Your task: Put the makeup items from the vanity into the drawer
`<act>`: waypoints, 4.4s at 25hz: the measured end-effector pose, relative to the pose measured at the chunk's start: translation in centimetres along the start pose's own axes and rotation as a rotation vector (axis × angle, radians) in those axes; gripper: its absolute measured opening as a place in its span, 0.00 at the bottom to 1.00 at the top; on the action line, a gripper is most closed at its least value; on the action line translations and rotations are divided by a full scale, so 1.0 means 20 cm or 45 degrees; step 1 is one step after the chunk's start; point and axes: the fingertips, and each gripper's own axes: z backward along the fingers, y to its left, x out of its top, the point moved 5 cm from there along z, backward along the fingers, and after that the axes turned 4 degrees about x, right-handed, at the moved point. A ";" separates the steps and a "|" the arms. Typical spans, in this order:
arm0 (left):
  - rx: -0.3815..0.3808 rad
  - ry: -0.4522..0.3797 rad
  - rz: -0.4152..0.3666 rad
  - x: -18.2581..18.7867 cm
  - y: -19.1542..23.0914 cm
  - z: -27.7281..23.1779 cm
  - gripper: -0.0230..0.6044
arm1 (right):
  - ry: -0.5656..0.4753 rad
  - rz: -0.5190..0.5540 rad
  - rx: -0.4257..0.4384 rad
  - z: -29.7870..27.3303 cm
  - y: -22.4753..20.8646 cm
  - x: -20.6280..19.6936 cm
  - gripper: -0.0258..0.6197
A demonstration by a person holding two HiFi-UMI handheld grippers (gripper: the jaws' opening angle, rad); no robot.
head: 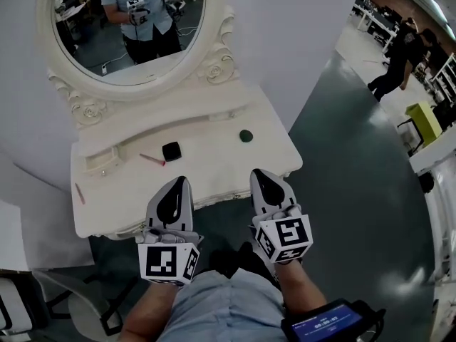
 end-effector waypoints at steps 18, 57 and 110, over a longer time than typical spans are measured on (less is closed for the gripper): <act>-0.104 0.080 -0.038 -0.15 -0.06 -0.75 0.03 | 0.128 -0.071 -0.022 -0.51 -0.52 -0.19 0.05; 0.080 0.375 0.050 -0.48 -0.04 -1.23 0.03 | 0.808 0.009 0.265 -1.03 -0.78 -0.78 0.30; 0.862 0.135 0.149 -0.25 1.82 0.22 0.03 | 0.585 0.432 1.099 -1.77 1.71 -0.46 0.20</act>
